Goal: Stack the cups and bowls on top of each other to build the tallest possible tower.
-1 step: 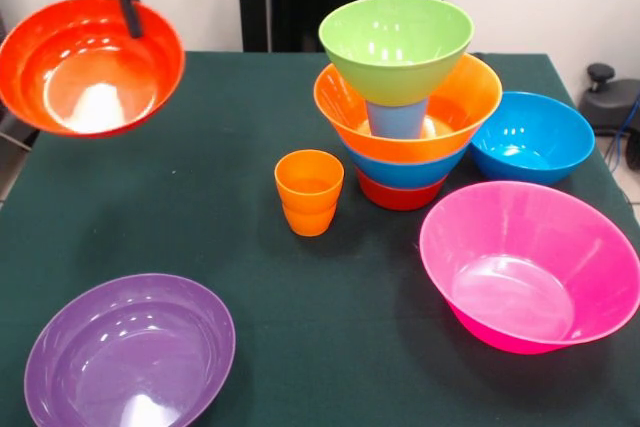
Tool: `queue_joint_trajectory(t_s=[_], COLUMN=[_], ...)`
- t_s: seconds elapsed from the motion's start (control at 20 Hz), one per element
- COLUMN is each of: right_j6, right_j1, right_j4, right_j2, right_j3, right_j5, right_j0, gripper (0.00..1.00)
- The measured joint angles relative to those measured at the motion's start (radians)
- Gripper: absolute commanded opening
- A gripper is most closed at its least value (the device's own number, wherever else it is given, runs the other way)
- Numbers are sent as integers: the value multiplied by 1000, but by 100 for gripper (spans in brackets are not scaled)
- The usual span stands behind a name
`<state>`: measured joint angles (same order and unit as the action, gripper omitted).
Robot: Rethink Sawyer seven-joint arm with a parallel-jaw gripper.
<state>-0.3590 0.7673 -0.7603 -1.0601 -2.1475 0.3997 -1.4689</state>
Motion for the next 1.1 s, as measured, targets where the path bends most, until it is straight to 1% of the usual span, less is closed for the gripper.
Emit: queue_joint_trajectory(t_s=[0.15, 0.2, 0.3, 0.4, 0.5, 0.7, 0.9, 1.1], right_j6=[-23, -35, -43, -61, -73, -135, -193, -245], right_j1=[41, 62, 81, 125, 147, 234, 291, 327], right_j4=[32, 58, 79, 122, 144, 243, 295, 314], right_j2=[-16, -31, -39, -54, -65, -112, -144, -153], right_j3=[-25, -39, -49, -70, -81, -130, -166, -198], right_j5=[-45, -66, -87, -134, -154, -232, -296, -356], right_j0=[10, 7, 4, -4, -10, -33, -35, -24], gripper=[0, 0, 0, 0, 0, 0, 0, 0])
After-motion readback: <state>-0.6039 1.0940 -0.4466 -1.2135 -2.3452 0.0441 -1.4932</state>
